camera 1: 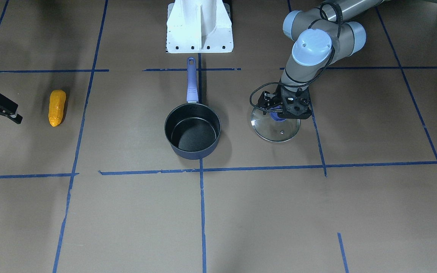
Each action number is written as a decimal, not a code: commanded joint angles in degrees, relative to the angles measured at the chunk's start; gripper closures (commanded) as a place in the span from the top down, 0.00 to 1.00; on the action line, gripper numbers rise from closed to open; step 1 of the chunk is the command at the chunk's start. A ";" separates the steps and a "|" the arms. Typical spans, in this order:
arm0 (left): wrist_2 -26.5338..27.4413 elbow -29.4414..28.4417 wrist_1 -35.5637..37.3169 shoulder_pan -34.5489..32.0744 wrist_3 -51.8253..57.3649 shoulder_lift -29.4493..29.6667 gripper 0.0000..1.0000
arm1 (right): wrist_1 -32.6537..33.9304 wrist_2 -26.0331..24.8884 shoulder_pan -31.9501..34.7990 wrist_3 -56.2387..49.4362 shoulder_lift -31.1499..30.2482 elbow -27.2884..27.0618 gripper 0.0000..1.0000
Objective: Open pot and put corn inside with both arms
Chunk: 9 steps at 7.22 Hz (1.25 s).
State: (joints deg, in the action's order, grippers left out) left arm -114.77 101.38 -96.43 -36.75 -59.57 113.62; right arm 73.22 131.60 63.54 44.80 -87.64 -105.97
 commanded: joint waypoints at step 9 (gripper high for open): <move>-10.83 5.23 4.67 -9.13 -0.11 2.14 1.00 | -13.19 -10.48 -20.47 11.71 -10.18 -0.30 0.99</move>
State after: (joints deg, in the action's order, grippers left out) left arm -125.53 106.44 -91.69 -45.75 -59.68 115.73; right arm 59.98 121.44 44.32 56.51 -97.12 -106.36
